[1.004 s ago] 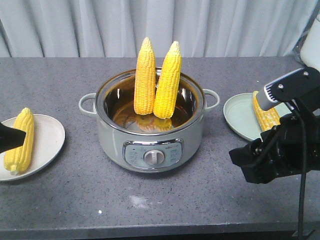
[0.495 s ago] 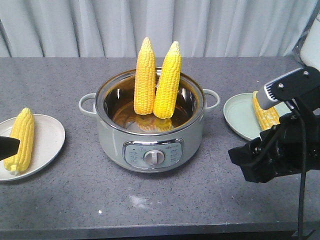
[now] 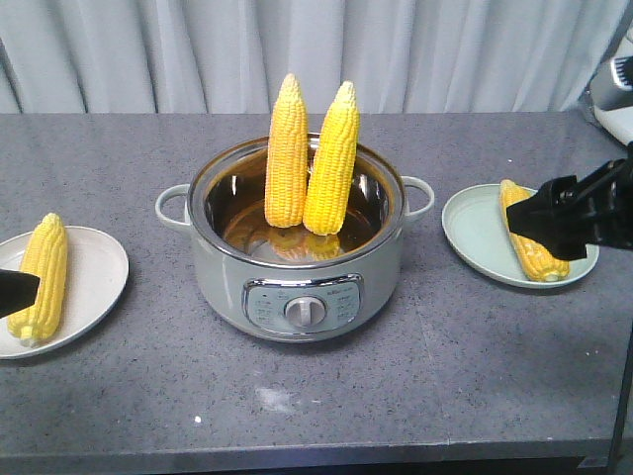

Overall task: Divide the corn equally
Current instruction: 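Withdraw the left gripper up from the cream plate, then reach the right gripper into the pot and grasp a corn cob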

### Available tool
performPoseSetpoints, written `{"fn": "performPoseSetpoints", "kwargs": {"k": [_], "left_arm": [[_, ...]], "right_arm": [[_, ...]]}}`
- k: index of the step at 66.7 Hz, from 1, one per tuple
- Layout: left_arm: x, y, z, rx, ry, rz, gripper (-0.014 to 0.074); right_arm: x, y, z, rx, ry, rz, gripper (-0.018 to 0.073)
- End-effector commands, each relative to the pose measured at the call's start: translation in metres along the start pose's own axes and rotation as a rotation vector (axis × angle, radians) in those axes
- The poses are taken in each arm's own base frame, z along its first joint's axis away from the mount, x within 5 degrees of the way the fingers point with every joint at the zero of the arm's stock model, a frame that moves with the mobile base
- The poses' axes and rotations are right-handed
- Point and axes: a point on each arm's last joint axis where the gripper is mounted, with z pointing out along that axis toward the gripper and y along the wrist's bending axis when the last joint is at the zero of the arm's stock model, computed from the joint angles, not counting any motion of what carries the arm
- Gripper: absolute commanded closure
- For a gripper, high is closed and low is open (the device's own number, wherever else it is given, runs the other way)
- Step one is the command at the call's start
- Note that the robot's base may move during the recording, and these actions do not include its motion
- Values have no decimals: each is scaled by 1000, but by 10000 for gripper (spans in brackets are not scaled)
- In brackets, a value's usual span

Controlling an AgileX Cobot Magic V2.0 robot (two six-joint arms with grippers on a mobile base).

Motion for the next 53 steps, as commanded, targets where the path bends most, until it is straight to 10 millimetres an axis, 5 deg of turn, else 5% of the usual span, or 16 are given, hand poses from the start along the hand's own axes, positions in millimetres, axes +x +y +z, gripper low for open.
{"fn": "performPoseSetpoints", "kwargs": {"k": [1,24,53], "left_arm": [[-10,-3,-7,5,-89,-6,52],[-10,-2,-7,3,-95,-6,52],[-11,-2,-7,1,-99,-6,52]], "right_arm": [[-22,-6,-9,-27,-92,2,-59],[-67,1,23,-269,-193,-3,-57],[-107,-11,89,-366,-184,36,-50]]}}
